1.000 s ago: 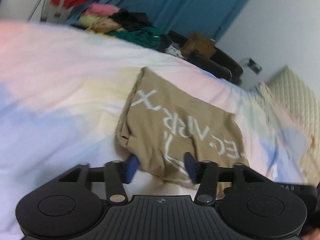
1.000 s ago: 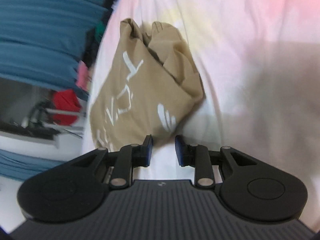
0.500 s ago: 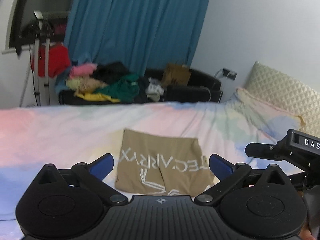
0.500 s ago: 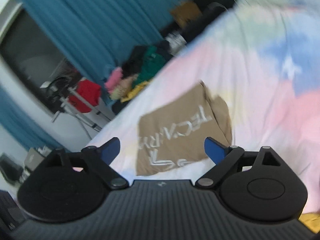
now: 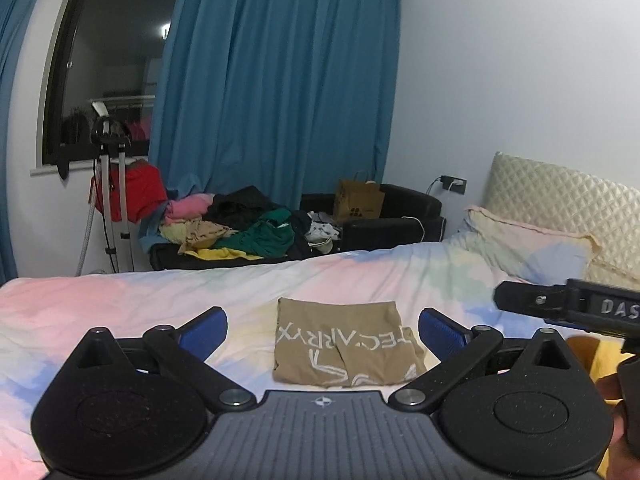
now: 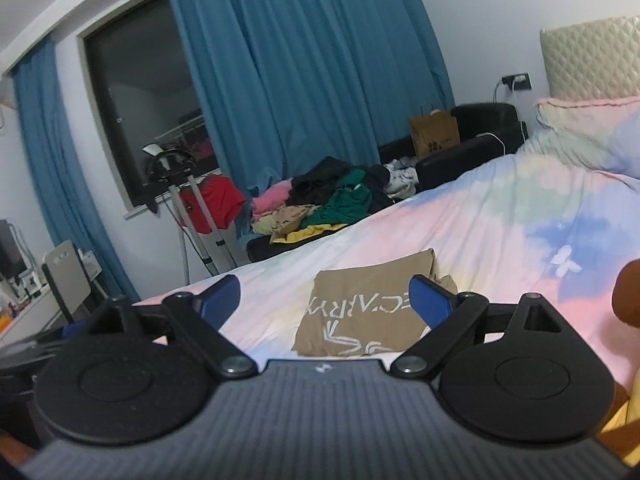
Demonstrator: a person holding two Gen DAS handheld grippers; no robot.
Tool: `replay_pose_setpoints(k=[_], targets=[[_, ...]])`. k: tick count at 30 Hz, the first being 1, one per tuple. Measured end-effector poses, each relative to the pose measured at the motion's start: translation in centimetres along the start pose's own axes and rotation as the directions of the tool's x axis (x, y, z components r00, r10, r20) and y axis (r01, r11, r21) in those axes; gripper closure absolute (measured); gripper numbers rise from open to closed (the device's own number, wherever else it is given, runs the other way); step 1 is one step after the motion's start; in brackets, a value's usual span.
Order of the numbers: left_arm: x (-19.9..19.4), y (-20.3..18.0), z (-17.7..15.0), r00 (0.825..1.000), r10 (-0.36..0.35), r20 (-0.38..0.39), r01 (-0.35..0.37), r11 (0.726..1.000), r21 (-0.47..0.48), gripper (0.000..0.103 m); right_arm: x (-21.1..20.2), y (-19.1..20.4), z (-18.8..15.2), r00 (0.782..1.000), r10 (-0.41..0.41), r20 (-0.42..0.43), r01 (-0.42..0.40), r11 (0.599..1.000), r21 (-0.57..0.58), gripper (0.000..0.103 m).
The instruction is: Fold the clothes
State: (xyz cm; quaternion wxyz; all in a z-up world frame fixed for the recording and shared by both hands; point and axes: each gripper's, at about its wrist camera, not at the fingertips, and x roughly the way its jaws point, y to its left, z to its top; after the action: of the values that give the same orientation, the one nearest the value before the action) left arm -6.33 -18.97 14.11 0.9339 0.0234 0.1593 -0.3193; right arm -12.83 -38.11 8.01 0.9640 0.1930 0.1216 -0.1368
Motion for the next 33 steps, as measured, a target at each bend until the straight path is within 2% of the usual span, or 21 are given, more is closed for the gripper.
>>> replay_pose_setpoints(k=[5,13,20,33], targets=[[-2.4,0.0,-2.2,0.999,0.028,0.022,-0.028,0.999,0.032,0.001,-1.3,1.3,-2.5,0.999,-0.002,0.032,0.004,0.998,-0.055,0.01],[-4.4,1.2,-3.9,0.999,0.029,0.035,-0.031,0.999,0.035,0.001,-1.3,2.4,-5.7,0.998,-0.034,0.046,0.038,0.995,-0.091,0.01],[-4.0,2.0,-5.3,1.0,0.019,0.01,-0.019,1.0,0.015,0.001,-0.6,3.3,-7.8,0.996,-0.075,0.039,0.08,0.987,-0.142,0.01],[-3.4,2.6,-5.9,0.999,0.048,-0.019,-0.048,0.999,0.021,0.001,-0.6,2.2,-8.4,0.993,-0.116,0.028,0.118,0.989,-0.086,0.01]])
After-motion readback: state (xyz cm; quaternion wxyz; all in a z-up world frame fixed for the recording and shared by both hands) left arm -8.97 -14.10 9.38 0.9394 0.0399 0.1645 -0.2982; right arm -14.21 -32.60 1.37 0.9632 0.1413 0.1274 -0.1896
